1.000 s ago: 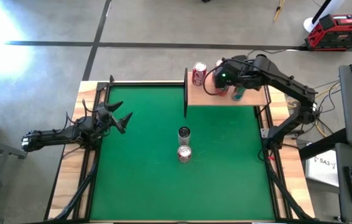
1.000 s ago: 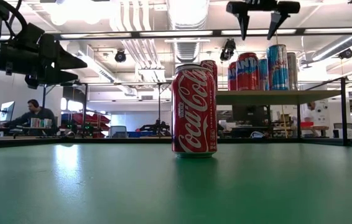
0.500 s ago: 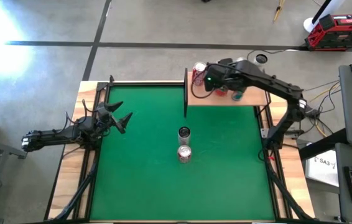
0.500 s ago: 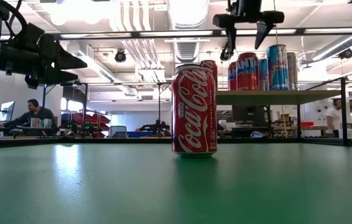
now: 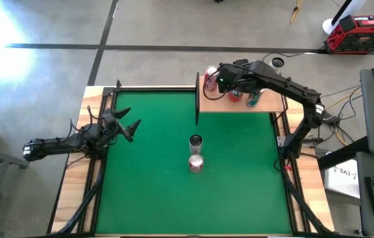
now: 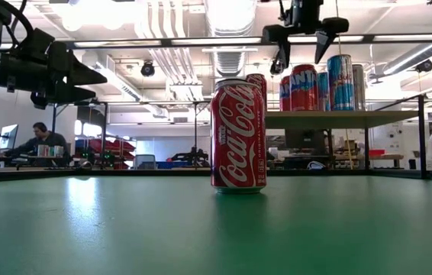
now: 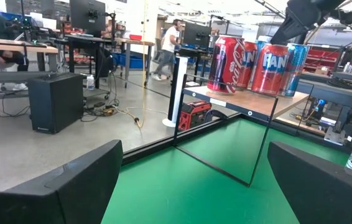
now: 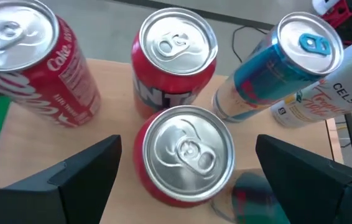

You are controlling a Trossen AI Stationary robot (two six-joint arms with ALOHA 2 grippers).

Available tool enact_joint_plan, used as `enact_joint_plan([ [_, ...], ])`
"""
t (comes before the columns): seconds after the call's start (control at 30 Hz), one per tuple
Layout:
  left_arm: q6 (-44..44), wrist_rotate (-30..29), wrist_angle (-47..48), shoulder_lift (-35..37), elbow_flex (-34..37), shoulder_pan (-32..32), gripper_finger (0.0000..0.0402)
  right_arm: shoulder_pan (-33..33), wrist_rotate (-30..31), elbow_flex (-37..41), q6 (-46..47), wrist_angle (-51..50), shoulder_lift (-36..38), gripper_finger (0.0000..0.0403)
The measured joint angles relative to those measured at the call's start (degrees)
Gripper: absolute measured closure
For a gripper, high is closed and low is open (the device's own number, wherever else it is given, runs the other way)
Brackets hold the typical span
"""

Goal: Place canned beverage on shelf
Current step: Adjust the soda cans on the shelf

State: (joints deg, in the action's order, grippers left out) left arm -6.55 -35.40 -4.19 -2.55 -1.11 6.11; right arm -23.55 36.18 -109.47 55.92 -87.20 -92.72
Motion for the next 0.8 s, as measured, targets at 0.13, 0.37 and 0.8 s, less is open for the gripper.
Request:
enact_joint_plan([
  [0.13,0.0,0.0,0.0,0.0,0.0,0.0,0.0015,-0.9,-0.1,0.0,0.0,0.1,-1.3,0.0039],
  [0.37,0.0,0.0,0.0,0.0,0.0,0.0,0.0015,-2.3,-0.3,0.0,-0.4,0.0,-2.2,0.0039],
  [0.8,0.0,0.0,0.0,0.0,0.0,0.0,0.0015,-3.4,-3.0,0.0,-0.7,0.0,-3.1,0.0039],
])
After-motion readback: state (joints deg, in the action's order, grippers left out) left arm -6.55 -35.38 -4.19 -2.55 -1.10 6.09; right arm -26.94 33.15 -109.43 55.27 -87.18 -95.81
